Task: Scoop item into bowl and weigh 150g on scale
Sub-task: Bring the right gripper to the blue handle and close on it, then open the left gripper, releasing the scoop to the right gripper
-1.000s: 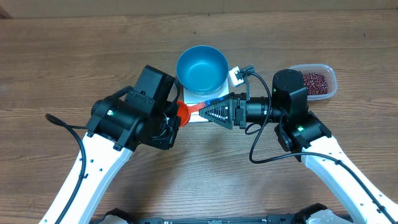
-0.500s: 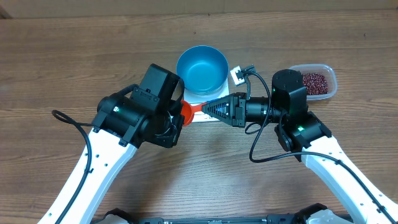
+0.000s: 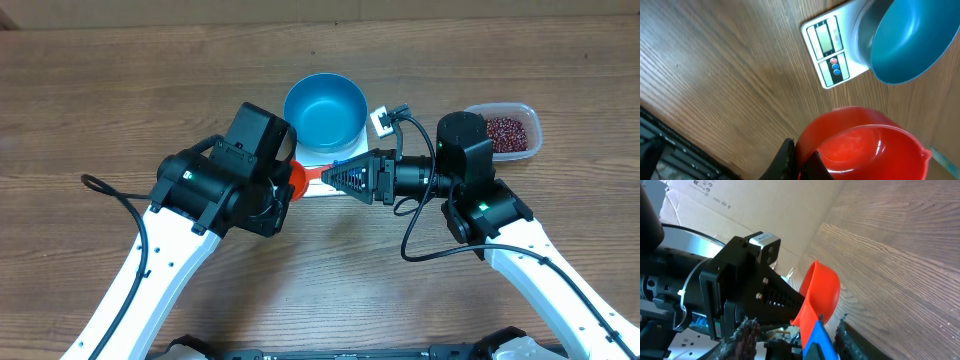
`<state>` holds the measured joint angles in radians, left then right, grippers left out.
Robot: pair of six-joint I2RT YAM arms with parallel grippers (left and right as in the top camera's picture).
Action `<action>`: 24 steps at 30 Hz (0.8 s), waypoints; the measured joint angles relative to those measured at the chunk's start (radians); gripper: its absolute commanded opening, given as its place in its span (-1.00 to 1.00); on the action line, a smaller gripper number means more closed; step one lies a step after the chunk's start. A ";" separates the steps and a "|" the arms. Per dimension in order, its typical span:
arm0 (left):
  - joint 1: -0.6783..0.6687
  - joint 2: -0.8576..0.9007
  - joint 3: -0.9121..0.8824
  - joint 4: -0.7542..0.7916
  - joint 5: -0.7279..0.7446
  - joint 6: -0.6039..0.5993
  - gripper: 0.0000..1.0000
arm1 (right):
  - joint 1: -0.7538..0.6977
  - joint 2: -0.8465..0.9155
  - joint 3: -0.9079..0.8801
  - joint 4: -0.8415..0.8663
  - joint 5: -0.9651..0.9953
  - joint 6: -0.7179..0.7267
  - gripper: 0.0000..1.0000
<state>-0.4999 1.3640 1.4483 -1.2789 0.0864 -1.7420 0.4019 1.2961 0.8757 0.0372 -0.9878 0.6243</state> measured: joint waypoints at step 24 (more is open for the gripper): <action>-0.008 0.000 0.000 0.031 -0.042 0.059 -0.92 | 0.000 0.000 0.000 0.000 0.030 0.001 -0.24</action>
<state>-0.5079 1.3640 1.4483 -1.2484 0.0448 -1.6829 0.4019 1.2961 0.8757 0.0368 -0.9581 0.6250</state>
